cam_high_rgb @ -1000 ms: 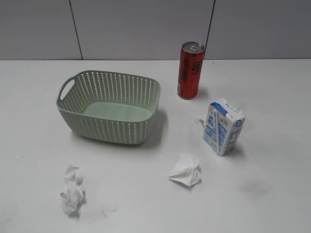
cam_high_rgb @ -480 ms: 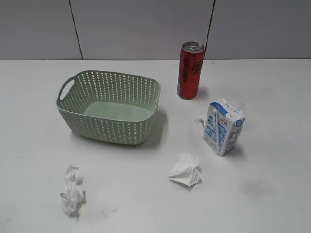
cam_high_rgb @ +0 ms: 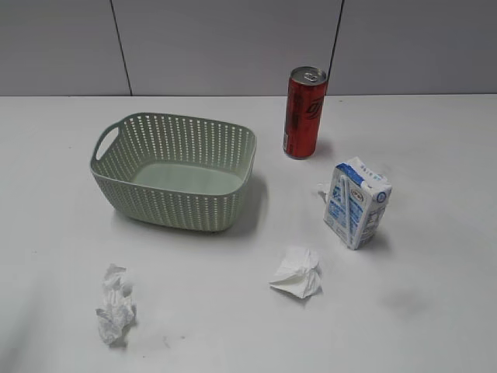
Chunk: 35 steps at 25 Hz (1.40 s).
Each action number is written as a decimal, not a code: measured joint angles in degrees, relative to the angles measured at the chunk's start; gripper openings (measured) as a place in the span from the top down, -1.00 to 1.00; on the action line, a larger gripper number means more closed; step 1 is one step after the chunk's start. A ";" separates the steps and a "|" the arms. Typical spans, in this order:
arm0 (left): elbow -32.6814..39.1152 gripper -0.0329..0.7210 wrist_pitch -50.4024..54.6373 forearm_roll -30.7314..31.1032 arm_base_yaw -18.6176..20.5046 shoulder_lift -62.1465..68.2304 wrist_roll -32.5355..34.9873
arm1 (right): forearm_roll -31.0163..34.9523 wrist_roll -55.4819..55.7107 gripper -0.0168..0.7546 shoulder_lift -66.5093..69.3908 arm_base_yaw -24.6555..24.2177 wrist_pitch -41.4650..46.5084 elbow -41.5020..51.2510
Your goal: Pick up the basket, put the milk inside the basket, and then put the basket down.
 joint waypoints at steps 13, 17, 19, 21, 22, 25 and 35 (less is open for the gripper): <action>-33.48 -0.79 12.22 -5.99 -9.33 47.00 3.63 | 0.01 0.00 -0.52 0.00 0.00 0.00 0.00; -38.80 -0.79 13.99 -6.30 -12.74 58.05 4.20 | 0.01 0.00 -0.52 0.00 0.00 0.00 0.00; -40.91 -0.79 14.13 -6.50 -13.25 62.82 4.27 | 0.01 0.00 -0.52 0.00 0.00 0.00 0.00; -42.51 -0.79 14.20 -6.78 -13.36 67.65 4.33 | 0.01 0.00 -0.52 0.00 0.00 0.00 0.00; -43.32 -0.79 14.25 -6.82 -13.36 69.95 4.33 | 0.01 0.00 -0.52 0.00 0.00 0.00 0.00; -45.54 -0.79 13.96 -6.90 -13.36 75.75 4.64 | 0.01 0.00 -0.52 0.00 0.00 0.00 0.00; -49.74 -0.23 11.85 -11.02 -13.52 86.44 6.59 | 0.01 0.00 -0.52 0.00 0.00 0.00 0.00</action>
